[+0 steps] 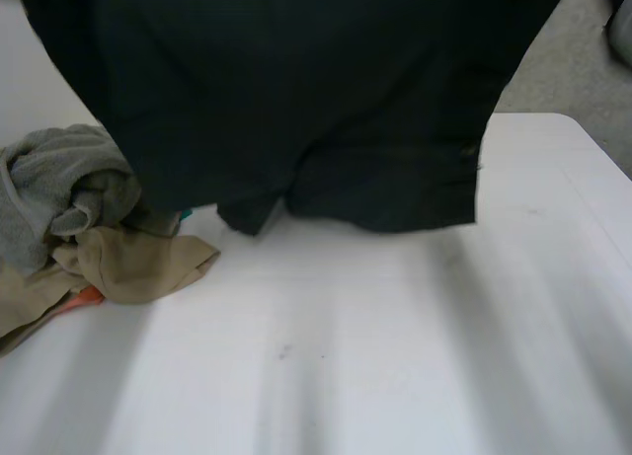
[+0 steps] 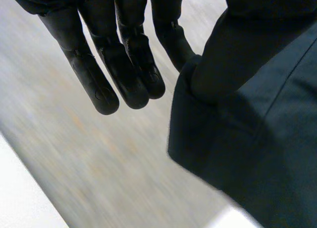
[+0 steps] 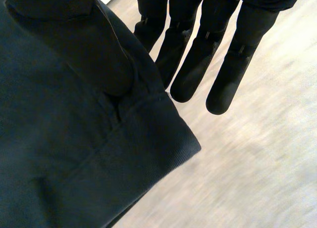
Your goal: Fold the laundry.
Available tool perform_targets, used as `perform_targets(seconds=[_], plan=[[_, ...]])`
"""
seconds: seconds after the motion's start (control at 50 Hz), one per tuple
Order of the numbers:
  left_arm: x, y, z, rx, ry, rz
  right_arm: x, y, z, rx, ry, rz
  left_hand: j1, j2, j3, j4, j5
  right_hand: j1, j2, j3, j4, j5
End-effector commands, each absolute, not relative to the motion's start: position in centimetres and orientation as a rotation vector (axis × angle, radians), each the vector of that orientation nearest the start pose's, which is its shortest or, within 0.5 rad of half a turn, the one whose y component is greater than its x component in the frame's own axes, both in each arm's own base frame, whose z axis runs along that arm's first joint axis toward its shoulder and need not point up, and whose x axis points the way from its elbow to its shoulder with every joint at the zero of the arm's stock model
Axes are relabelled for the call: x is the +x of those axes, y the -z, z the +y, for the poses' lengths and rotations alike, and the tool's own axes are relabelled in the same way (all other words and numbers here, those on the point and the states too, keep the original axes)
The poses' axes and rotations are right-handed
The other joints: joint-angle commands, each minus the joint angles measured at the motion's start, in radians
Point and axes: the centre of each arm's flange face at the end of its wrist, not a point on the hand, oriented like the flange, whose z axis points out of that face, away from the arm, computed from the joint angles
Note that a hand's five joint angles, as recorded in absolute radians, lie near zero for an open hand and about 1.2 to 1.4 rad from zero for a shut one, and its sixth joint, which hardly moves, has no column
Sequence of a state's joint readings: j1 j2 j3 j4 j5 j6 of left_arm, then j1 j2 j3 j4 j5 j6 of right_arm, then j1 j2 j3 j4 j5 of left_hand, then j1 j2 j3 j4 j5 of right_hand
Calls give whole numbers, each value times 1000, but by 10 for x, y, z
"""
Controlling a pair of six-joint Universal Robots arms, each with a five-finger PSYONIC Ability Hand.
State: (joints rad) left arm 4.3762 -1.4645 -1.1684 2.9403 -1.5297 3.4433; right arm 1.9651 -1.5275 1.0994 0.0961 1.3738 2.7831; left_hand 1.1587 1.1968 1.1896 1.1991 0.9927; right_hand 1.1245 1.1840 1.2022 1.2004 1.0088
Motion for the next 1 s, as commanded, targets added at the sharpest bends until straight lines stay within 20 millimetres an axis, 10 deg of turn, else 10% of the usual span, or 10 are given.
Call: perform_targets(seconds=[0.02,0.2,0.48,0.52,0.54,0.58,0.78,1.0], plan=[[-224,-489,-241,530,2755,1554,263,-452,-265,-725,2474,1424,238,199,207,197,229,272,212,194,196,213],[-271,-428,-310,670,2728,1671,293,-362,-312,-799,2297,1730,238,199,207,197,229,272,212,194,196,213],[-318,-258,-427,753,2581,1880,327,-240,-397,-635,2537,1814,238,199,207,197,229,68,8,-10,-8,9],[-320,-253,-434,739,2599,1866,329,-232,-405,-627,2577,1838,-126,-164,-157,-167,-135,-737,-797,-815,-813,-796],[-322,-255,-437,722,2619,1852,330,-228,-410,-633,2589,1873,-934,-972,-965,-975,-943,-950,-1009,-1028,-1026,-1009],[-322,-260,-437,691,2627,1849,332,-229,-409,-656,2567,1896,-984,-1022,-1015,-1025,-993,-950,-1009,-1028,-1026,-1009],[-299,-302,-372,598,2410,2010,306,-269,-355,-851,2202,1998,-984,-1022,-1015,-1025,-993,-950,-1009,-1028,-1026,-1009],[-252,-235,-223,948,1822,2527,251,-231,-247,-1259,1549,2273,-593,-631,-624,-634,-602,-610,-669,-688,-686,-669]])
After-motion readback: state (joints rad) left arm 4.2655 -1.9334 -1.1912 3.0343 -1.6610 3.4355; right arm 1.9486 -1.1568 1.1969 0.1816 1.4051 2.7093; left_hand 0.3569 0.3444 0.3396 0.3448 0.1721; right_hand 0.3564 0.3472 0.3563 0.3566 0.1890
